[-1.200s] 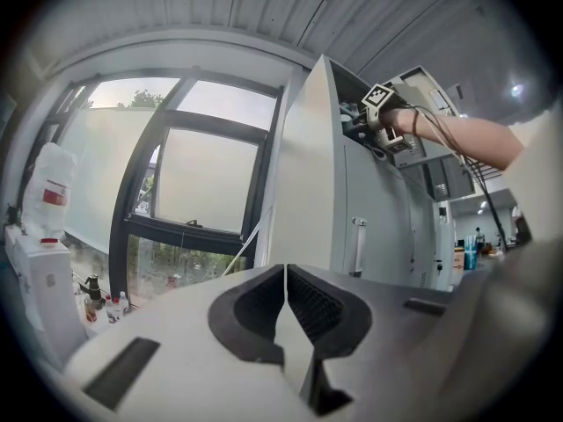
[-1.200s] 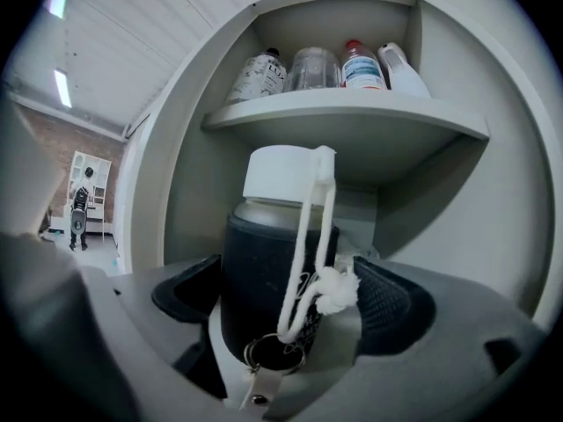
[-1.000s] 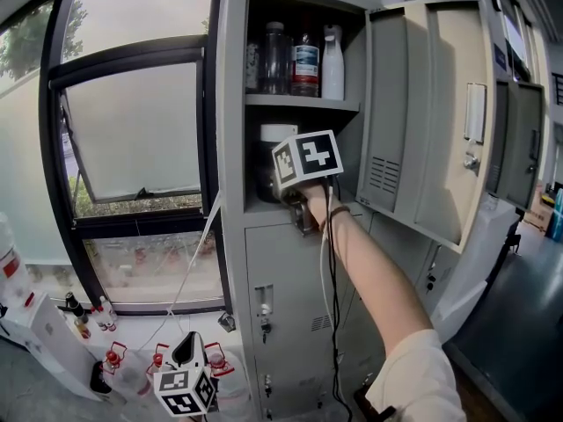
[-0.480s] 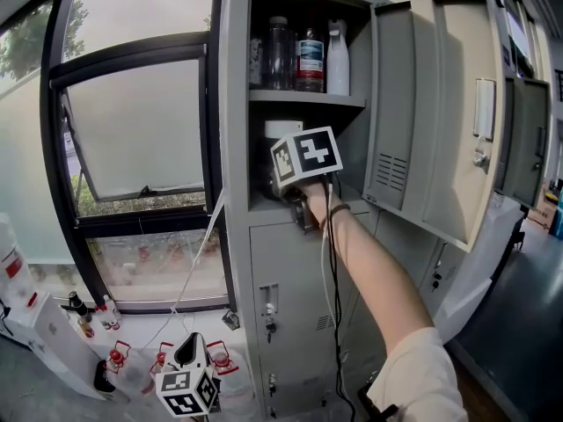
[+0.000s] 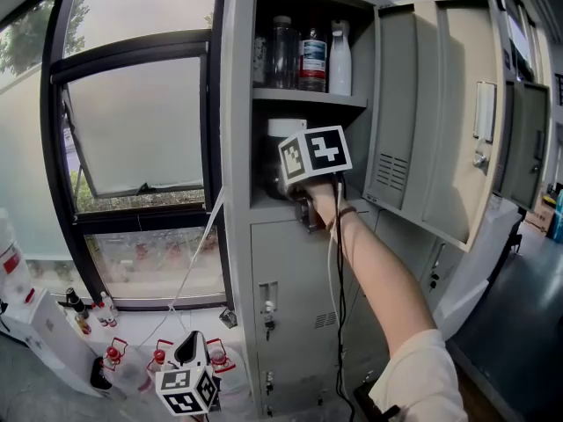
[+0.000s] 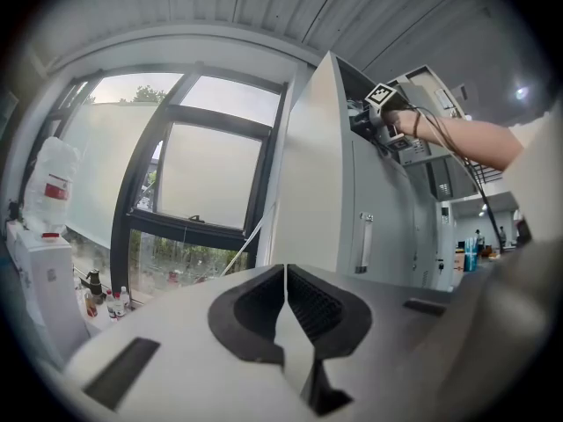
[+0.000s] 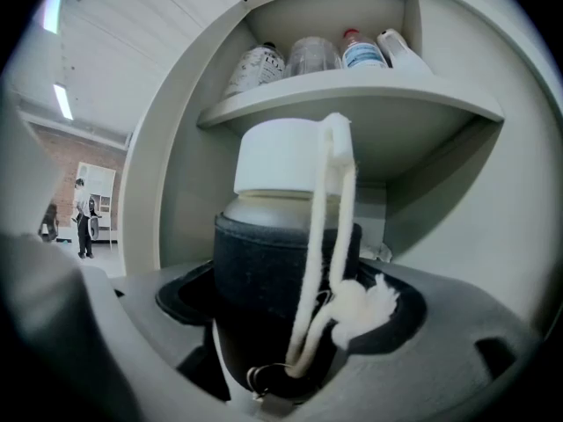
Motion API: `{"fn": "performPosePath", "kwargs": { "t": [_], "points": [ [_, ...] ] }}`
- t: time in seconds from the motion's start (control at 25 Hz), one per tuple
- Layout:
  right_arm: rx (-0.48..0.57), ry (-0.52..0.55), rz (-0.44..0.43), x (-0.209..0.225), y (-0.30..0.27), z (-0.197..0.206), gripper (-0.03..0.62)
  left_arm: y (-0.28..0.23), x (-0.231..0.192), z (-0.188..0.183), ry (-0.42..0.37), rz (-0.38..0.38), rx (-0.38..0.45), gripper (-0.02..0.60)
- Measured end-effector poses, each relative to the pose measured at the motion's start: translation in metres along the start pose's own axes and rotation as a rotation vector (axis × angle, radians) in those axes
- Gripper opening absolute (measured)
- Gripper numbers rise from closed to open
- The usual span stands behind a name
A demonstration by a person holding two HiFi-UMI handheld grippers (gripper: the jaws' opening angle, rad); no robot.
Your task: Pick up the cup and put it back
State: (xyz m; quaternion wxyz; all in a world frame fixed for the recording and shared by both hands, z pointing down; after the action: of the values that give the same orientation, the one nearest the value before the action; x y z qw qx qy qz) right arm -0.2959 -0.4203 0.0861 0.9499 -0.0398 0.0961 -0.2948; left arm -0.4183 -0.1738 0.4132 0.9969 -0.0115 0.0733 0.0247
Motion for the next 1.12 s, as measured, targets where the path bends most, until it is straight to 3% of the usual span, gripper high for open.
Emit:
{"fn": "performPosePath", "kwargs": {
  "t": [0.76,1.12],
  "points": [
    [0.068,-0.039,0.030,0.025,0.079,-0.005,0.414,-0.010,0.036,-0.016,-0.035,0.087,0.034,0.014],
    [0.107,-0.030,0.014,0.029,0.128,0.016,0.415,-0.031,0.071,-0.016,-0.062,0.189,0.014,0.014]
  ]
}}
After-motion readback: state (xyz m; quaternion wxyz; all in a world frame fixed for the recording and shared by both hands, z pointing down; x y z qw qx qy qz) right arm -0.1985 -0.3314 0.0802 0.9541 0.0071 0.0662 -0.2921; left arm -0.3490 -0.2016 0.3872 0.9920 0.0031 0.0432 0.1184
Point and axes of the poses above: the fingertips, and each gripper's own axes: y backward along the fingers, x to its right, z out of its underside, the point moved 2 cm from there along y, backward along the fingers, and after that the axes turned 14 degrees about z, right-handed, at the moved point
